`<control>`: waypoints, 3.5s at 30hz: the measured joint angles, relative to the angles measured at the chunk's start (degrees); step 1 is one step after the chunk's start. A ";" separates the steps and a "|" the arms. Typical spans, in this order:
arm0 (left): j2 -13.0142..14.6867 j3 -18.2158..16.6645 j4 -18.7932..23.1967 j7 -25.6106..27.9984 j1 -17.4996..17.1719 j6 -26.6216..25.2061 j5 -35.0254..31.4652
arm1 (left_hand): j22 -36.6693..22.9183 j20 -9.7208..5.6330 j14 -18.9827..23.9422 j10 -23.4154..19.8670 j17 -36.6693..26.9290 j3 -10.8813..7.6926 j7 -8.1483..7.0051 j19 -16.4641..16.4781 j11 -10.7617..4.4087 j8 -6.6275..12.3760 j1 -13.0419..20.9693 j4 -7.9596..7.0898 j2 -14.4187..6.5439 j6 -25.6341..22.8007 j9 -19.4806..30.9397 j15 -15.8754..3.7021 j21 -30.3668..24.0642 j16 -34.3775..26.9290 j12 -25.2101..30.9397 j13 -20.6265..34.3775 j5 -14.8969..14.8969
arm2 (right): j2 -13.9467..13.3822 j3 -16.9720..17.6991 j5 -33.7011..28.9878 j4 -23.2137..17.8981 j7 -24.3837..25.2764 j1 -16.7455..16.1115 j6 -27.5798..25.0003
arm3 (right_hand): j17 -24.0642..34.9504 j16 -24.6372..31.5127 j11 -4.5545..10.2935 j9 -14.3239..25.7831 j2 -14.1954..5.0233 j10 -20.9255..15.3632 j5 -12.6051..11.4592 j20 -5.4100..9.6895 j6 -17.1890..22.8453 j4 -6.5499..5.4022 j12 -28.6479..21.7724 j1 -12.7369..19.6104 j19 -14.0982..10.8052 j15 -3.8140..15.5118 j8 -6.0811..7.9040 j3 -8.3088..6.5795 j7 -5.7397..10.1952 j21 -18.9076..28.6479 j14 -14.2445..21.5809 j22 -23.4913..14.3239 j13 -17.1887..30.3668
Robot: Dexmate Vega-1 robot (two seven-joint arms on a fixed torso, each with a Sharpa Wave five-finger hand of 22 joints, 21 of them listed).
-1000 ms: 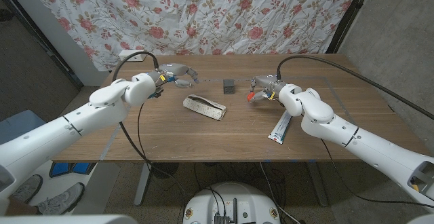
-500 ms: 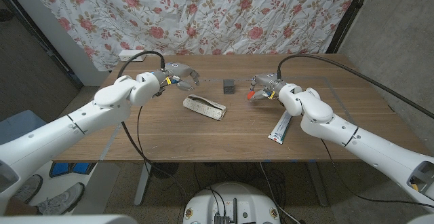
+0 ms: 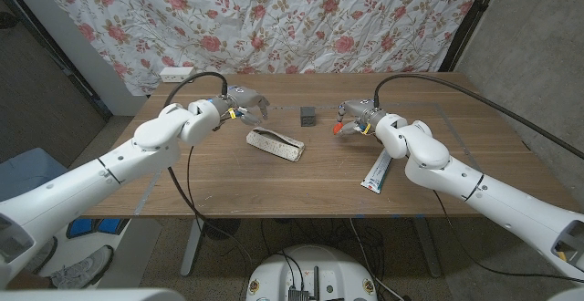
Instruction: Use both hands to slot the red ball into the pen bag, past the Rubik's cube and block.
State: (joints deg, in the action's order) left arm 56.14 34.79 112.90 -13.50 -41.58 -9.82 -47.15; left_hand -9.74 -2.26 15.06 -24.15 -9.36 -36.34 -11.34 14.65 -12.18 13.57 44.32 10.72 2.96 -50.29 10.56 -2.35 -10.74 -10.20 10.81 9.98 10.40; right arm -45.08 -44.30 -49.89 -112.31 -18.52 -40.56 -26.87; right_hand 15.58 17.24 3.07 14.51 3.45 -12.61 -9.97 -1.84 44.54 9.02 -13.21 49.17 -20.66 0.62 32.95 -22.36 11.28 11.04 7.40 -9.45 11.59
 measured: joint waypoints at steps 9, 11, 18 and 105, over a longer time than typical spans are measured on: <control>-1.40 0.21 -0.76 1.42 -1.24 -0.91 -1.65 | 0.00 -0.02 2.14 -2.29 0.00 1.51 -0.35 1.48 -0.21 0.23 3.30 0.21 1.79 -3.14 0.00 -0.10 -0.37 -0.40 0.01 0.00 0.00 | -0.07 0.15 -0.39 -0.52 0.20 -0.47 -0.50 | 0.00 0.00 0.21 0.00 -0.10 -0.20 0.01 0.00 0.00 0.00 0.36 0.10 0.00 0.22 0.11 0.00 0.00 0.00 0.22 0.00 0.00; -1.65 0.25 -0.92 1.81 -1.45 -1.11 -1.83 | 0.00 0.00 2.47 -2.70 0.00 1.79 -0.24 1.71 -0.24 0.23 4.06 0.05 1.96 -4.09 -0.01 0.14 -0.36 -0.40 0.01 0.00 0.00 | -0.07 0.16 -0.46 -0.57 0.26 -0.54 -0.56 | 0.00 0.00 0.21 0.00 -0.25 -0.20 0.03 0.00 -0.01 0.07 0.36 0.25 0.00 0.31 0.11 0.07 0.00 0.00 0.31 0.00 0.00; -2.76 0.63 -2.03 3.74 -2.17 -1.81 -2.62 | 0.00 -0.02 3.48 -4.20 -0.06 2.51 0.49 2.71 -0.30 0.84 5.41 -0.19 2.22 -6.02 -0.01 0.00 -0.37 -0.40 0.01 0.00 0.00 | -0.08 0.27 -0.54 -0.77 0.44 -0.79 -0.62 | -0.01 0.43 0.21 0.00 -0.32 -0.20 0.06 0.00 -0.01 0.07 0.36 0.33 0.00 0.31 0.22 0.07 0.01 0.00 0.31 0.00 0.00; -5.18 5.97 -8.11 6.43 -0.19 -0.98 -5.04 | 0.01 -0.10 8.49 -9.69 -0.10 7.64 1.93 6.28 -0.30 -0.78 10.52 -0.73 0.12 -8.03 0.53 -0.30 -1.13 -0.17 -0.01 0.00 0.00 | -0.29 0.64 -1.29 -2.67 0.50 -2.45 -3.19 | 0.25 0.43 0.21 0.00 -0.98 -0.60 0.28 -0.21 -0.02 -0.16 0.84 0.06 -0.21 0.00 0.17 0.47 0.02 0.01 0.60 0.00 0.00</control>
State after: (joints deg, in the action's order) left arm 50.96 40.76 104.79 -7.08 -41.77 -10.81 -52.19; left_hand -9.72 -2.36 23.55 -33.84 -9.46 -28.69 -9.42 20.92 -12.48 12.79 54.84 9.99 3.08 -58.32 11.08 -2.66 -11.87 -10.38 10.80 9.98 10.40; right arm -45.37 -43.66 -51.18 -114.97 -18.02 -43.01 -30.05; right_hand 15.84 17.67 3.27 14.50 2.48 -13.21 -9.69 -2.05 44.52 8.86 -12.37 49.23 -20.87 0.62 33.12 -21.89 11.30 11.05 8.00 -9.45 11.59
